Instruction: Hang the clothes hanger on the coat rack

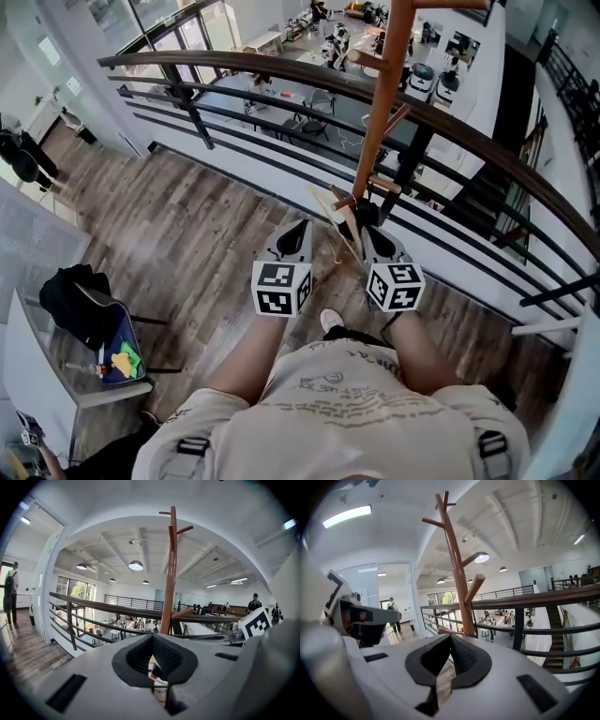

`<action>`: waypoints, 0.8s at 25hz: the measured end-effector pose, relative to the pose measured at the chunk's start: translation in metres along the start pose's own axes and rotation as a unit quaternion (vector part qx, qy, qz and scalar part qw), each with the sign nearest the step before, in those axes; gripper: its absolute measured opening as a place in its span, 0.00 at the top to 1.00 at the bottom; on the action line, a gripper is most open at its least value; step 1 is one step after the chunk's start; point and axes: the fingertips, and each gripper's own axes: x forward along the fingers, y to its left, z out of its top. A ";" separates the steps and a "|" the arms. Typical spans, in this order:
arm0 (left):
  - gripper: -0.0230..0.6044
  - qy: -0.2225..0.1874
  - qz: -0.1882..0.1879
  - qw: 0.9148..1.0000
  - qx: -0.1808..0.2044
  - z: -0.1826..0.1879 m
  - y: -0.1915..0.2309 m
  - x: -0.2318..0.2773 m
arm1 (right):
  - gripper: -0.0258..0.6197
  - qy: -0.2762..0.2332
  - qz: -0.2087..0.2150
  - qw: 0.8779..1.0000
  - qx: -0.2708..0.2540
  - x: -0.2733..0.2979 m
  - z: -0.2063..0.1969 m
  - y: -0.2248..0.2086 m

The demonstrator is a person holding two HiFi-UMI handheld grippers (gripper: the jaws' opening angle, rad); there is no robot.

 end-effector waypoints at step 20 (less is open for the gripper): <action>0.96 -0.007 -0.039 0.999 0.016 -0.005 -0.025 -0.013 | 0.96 -0.041 -0.011 0.999 -0.020 -0.052 0.019 0.022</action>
